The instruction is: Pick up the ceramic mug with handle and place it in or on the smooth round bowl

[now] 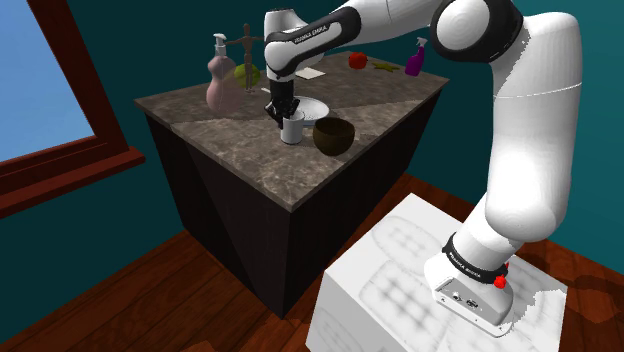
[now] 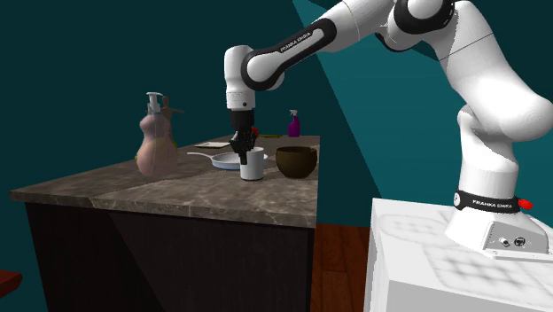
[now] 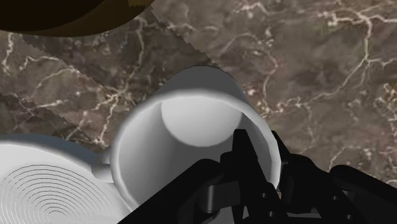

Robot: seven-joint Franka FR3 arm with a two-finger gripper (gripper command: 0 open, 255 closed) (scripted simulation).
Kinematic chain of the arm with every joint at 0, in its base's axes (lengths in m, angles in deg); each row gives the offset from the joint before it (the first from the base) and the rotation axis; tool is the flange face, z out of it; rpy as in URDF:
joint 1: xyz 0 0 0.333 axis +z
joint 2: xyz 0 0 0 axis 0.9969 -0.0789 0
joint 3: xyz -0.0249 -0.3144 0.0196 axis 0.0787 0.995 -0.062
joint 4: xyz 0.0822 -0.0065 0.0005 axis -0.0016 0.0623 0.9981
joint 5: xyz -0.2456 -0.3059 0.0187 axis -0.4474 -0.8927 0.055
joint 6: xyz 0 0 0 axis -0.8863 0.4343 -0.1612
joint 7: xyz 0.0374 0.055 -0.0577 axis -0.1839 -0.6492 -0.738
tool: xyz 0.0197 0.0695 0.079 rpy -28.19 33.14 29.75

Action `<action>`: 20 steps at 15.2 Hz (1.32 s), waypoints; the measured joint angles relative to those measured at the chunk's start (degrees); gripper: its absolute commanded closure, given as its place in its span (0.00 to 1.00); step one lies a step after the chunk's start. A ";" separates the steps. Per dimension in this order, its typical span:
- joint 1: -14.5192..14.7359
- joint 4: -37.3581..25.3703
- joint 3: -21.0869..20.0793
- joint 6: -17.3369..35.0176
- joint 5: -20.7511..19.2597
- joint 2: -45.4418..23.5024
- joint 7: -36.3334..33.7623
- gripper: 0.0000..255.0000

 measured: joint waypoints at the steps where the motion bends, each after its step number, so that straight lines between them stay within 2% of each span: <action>1: 0.00 -0.01 0.00 0.00 0.00 -0.01 0.00 1.00; 7: -0.08 -0.83 -0.05 -1.73 0.17 0.90 0.27 1.00; 20: -0.01 -7.37 -0.29 -10.63 0.75 3.32 1.11 1.00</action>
